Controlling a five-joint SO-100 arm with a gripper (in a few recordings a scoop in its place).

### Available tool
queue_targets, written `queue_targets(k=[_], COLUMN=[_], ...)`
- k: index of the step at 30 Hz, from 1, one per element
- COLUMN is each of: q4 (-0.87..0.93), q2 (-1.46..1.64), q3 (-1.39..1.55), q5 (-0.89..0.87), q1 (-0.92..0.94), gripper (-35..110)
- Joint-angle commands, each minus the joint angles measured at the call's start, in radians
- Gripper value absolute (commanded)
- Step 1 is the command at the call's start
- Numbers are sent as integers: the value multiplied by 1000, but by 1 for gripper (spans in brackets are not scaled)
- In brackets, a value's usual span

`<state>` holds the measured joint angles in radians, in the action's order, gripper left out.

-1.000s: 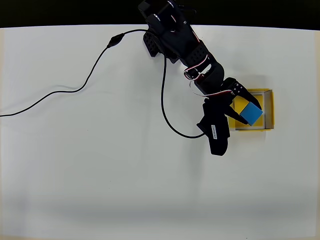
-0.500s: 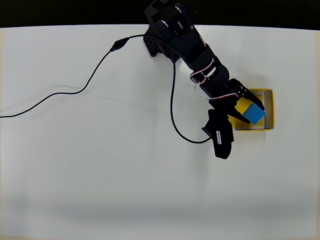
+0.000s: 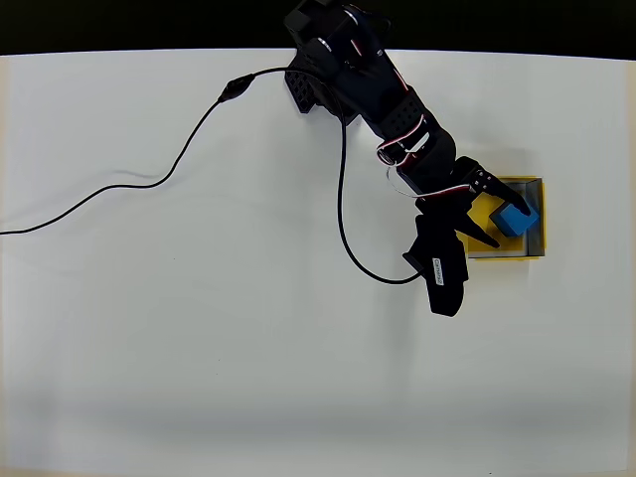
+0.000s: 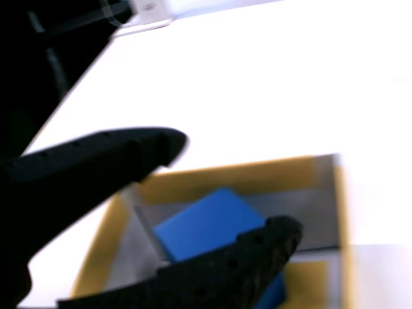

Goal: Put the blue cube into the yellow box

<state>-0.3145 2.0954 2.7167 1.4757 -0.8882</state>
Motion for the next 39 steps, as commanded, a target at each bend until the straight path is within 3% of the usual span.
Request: queue_targets(k=[1, 11, 30, 39], q4=[98, 321, 715, 1341], q2=[143, 296, 902, 1210], q3=[-181, -138, 397, 428], q5=[40, 126, 173, 129], q1=[78, 420, 811, 841], gripper=[18, 2, 0, 0])
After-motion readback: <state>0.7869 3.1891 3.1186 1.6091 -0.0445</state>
